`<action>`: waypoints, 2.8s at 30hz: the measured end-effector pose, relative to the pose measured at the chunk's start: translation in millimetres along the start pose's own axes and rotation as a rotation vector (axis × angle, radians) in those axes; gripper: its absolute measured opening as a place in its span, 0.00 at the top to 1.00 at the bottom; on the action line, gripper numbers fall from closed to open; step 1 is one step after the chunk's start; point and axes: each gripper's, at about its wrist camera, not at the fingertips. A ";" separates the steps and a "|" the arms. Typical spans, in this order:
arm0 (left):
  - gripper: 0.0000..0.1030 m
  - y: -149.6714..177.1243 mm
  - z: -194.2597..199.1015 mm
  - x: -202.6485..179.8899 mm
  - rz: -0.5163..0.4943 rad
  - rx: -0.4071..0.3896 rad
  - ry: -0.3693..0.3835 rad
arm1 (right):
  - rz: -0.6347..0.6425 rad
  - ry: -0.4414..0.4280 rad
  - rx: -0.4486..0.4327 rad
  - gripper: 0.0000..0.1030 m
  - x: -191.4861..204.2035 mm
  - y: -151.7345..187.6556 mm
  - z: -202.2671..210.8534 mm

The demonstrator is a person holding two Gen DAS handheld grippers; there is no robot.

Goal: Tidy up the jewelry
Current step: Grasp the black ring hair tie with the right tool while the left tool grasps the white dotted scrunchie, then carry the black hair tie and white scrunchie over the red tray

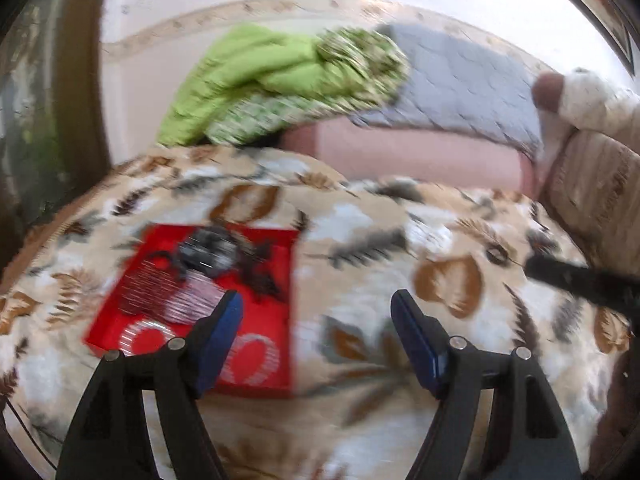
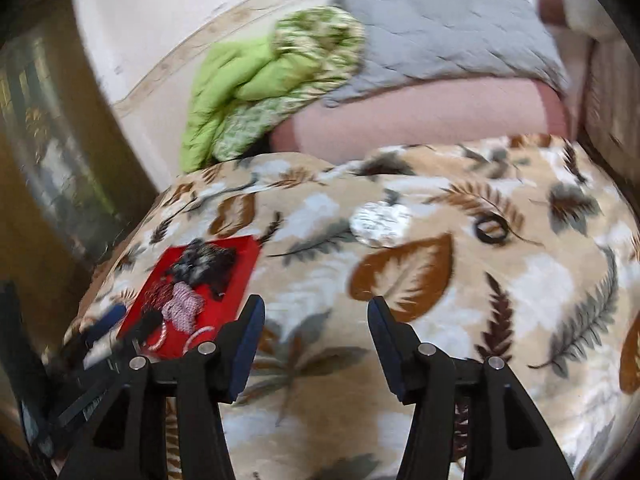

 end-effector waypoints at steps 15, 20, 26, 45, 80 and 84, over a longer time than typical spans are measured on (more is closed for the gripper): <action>0.27 4.0 -16.0 -3.9 0.002 0.086 -0.063 | -0.064 0.198 0.040 0.44 -51.9 -11.8 2.5; 0.27 -0.3 -11.7 -2.1 -0.001 0.098 -0.060 | -0.031 0.226 0.040 0.44 -50.6 -18.3 5.8; 0.27 -27.2 -8.0 -16.6 -0.028 0.109 -0.044 | -0.095 0.201 0.063 0.44 -80.1 -42.8 -5.8; 0.27 -16.4 -94.9 -50.2 0.033 0.227 0.012 | -0.196 0.247 0.285 0.74 -234.9 -15.3 -153.7; 0.92 -25.0 -273.8 -132.0 0.090 0.385 0.027 | 0.005 0.213 0.212 0.93 -193.7 -16.6 -96.6; 0.95 -26.5 -251.8 -128.8 0.081 0.365 0.050 | 0.020 0.221 0.200 0.93 -187.3 -19.7 -92.7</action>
Point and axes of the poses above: each gripper's, at about its wrist camera, not at the fingertips, and z roughly against the way its jaws point, x to its left, y to its underside, and after that the axes turned 15 degrees about z, right-handed
